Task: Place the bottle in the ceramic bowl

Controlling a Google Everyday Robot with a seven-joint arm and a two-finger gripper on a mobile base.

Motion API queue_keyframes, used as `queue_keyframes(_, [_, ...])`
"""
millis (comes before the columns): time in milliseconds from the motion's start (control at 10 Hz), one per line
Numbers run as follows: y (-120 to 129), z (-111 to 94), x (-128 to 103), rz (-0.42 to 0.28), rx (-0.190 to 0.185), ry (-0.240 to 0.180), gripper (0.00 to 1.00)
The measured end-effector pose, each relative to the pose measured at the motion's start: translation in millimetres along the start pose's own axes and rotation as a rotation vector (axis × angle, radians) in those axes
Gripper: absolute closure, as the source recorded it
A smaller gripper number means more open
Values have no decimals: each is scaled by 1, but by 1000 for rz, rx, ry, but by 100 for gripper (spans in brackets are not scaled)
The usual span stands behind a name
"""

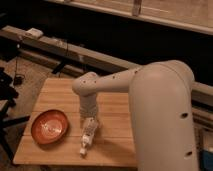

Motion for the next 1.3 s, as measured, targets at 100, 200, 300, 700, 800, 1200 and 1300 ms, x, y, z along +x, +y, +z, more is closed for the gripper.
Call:
queue_keyframes(100, [-1, 5, -3, 9, -15, 17, 35])
queue_keyframes(200, [-1, 9, -4, 17, -26, 30, 35])
queue_keyframes(300, [-1, 15, -7, 30, -41, 47, 35])
queue_keyframes(700, [-3, 29, -15, 51, -54, 78, 44])
queue_keyframes(800, [-1, 29, -16, 51, -57, 83, 53])
queue_keyframes(1200, [-4, 19, -16, 78, -107, 83, 92])
queue_keyframes(1300, [-5, 6, -13, 83, -121, 73, 100])
